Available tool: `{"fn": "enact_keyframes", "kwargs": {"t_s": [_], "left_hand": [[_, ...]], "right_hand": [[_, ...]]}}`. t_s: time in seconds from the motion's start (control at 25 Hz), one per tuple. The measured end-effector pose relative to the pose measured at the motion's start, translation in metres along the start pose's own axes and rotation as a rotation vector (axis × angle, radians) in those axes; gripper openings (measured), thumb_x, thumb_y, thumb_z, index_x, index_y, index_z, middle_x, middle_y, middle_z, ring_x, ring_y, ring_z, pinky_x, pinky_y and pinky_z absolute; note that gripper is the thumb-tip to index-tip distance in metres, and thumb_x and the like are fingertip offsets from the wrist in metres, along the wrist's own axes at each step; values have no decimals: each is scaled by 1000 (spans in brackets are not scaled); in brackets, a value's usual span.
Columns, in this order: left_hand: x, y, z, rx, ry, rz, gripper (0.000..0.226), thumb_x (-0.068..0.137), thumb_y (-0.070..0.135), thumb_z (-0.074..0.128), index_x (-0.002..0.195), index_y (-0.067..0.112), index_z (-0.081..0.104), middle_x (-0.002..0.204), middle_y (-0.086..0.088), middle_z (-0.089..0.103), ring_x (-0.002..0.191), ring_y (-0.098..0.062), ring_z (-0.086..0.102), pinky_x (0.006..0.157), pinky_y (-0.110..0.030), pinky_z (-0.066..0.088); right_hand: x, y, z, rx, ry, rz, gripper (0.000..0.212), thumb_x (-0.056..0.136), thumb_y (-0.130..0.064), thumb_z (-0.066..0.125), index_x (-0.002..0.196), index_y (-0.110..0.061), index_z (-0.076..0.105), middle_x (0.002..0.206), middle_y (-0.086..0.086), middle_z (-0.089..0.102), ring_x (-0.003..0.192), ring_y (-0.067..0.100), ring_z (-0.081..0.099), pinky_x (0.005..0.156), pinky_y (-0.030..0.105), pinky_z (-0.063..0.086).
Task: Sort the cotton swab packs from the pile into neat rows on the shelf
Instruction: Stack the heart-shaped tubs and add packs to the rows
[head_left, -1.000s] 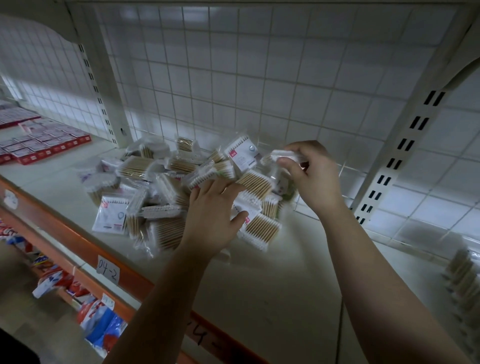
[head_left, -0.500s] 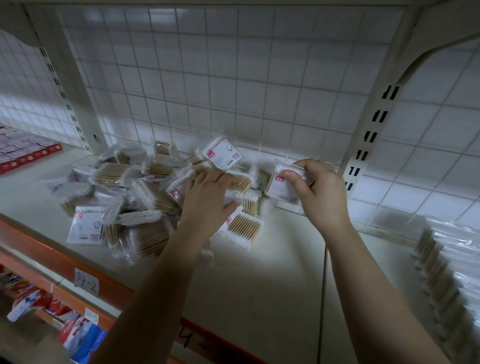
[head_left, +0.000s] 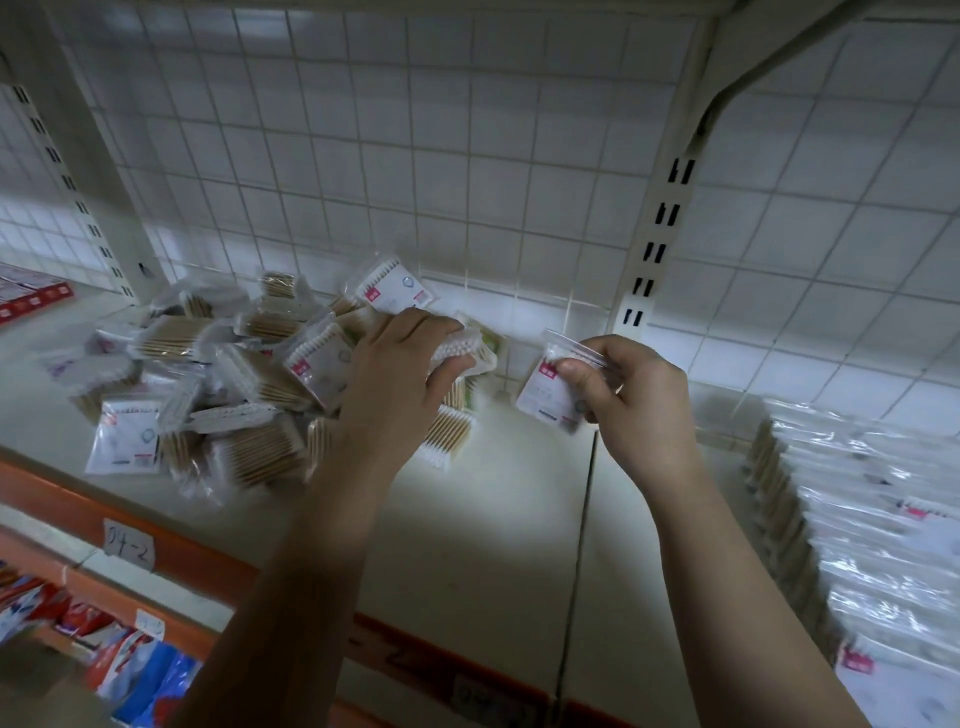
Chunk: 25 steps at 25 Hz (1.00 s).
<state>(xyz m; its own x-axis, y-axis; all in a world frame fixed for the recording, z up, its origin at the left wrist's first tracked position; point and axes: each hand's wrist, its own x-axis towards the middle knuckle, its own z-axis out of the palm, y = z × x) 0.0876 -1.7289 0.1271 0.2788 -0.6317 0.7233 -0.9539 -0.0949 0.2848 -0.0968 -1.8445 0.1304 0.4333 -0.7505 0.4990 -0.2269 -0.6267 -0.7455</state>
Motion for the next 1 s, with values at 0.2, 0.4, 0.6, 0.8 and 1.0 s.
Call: {"fn": "enact_keyframes", "kwargs": {"t_s": [0.2, 0.4, 0.6, 0.8, 1.0], "left_hand": [[-2, 54, -2, -56, 33, 44, 36, 90, 35, 51, 111, 9, 62, 101, -8, 63, 95, -25, 52, 85, -30, 36], [-3, 132, 10, -136, 23, 81, 32, 89, 32, 51, 109, 9, 63, 99, -6, 63, 94, -22, 50, 82, -25, 34], [-10, 217, 37, -240, -21, 150, 31, 88, 31, 52, 106, 9, 63, 96, -4, 63, 90, -21, 49, 81, -22, 32], [-22, 276, 56, -318, -64, 178, 36, 88, 36, 48, 107, 10, 64, 96, -1, 63, 92, -14, 44, 81, -16, 29], [-36, 303, 62, -337, -78, 150, 40, 88, 39, 47, 109, 11, 65, 99, 1, 64, 96, -12, 46, 85, -13, 29]], "right_hand": [[-21, -11, -48, -72, -7, -50, 10, 84, -25, 68, 93, -23, 68, 83, -11, 61, 75, 15, 59, 69, 29, 47], [-48, 1, -127, -162, 79, -89, 10, 84, -25, 68, 94, -22, 68, 86, -6, 64, 79, 7, 51, 68, 23, 42], [-83, 20, -210, -166, 212, -56, 13, 84, -23, 68, 90, -34, 66, 85, -18, 64, 76, 8, 56, 67, 19, 43], [-112, 51, -268, -234, 310, 6, 16, 84, -25, 68, 90, -39, 62, 78, -24, 62, 67, 13, 51, 65, 26, 38], [-122, 99, -284, -342, 196, 57, 10, 82, -25, 69, 92, -25, 68, 79, -17, 64, 77, 22, 59, 68, 33, 48]]}}
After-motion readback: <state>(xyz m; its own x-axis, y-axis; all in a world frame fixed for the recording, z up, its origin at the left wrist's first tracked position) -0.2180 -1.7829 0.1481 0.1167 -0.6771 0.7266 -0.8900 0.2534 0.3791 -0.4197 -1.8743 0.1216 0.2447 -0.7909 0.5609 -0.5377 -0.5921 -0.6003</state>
